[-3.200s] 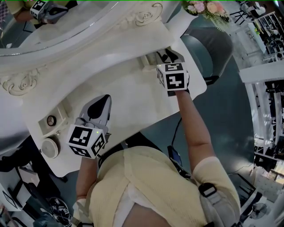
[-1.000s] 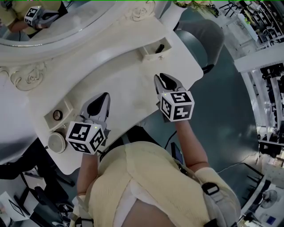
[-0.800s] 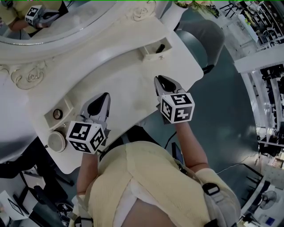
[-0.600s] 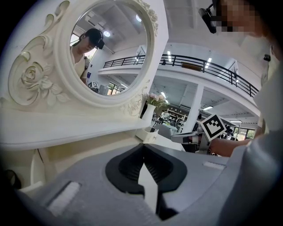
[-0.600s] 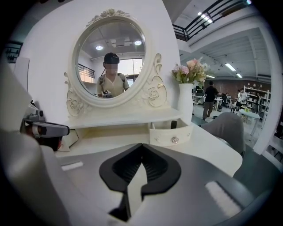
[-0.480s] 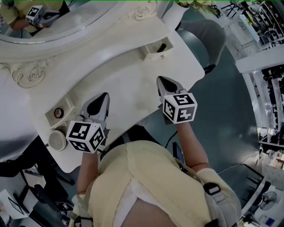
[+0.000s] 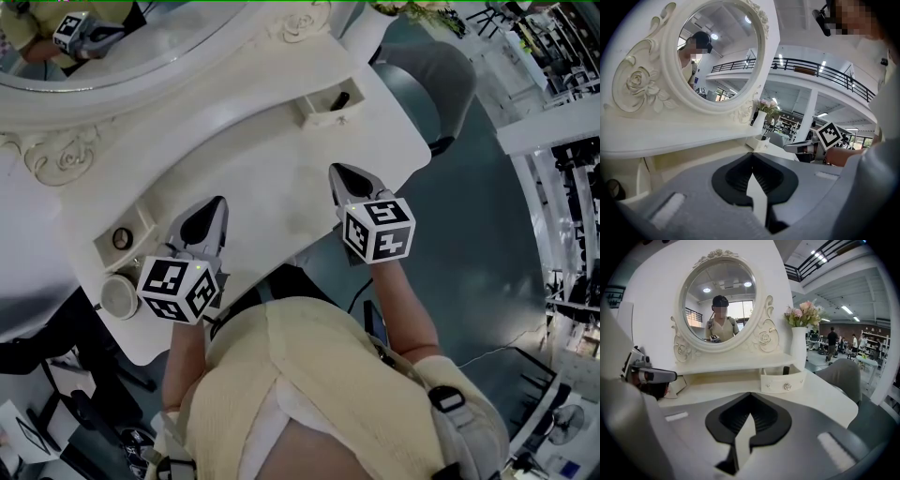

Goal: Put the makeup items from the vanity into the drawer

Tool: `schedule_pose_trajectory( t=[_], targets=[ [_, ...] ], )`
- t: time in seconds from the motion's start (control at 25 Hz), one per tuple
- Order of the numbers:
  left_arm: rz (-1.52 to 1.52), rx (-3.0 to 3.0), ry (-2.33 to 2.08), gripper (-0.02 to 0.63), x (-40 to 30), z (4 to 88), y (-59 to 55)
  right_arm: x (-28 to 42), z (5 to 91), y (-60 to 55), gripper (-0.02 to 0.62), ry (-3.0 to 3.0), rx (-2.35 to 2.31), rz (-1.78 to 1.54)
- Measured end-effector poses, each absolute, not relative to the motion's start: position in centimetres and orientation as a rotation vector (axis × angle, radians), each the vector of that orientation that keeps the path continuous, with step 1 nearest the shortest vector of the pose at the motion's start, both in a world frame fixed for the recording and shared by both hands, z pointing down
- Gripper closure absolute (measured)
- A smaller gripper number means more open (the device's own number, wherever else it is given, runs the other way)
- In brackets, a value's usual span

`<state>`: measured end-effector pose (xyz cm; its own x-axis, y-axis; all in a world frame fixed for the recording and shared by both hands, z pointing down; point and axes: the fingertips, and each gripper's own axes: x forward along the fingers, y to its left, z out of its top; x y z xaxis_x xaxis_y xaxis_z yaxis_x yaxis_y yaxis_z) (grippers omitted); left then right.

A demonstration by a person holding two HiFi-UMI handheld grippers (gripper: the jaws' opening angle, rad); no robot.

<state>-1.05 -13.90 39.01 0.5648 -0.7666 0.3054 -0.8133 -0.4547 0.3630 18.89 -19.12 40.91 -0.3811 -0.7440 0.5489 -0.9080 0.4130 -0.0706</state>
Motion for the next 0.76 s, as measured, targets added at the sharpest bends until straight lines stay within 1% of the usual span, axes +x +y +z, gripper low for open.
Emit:
schedule_pose_trajectory(
  t=[0.48, 0.76],
  targets=[
    [0.121, 2.306, -1.273, 0.607, -1.21, 39.23, -13.75, 18.83, 40.98, -19.64, 0.593, -2.253, 1.388, 0.523],
    [0.120, 2.281, -1.262, 0.607, -1.40, 39.87, -13.55, 18.17, 41.12, -19.74, 0.592, -2.294, 1.382, 0.613]
  ],
)
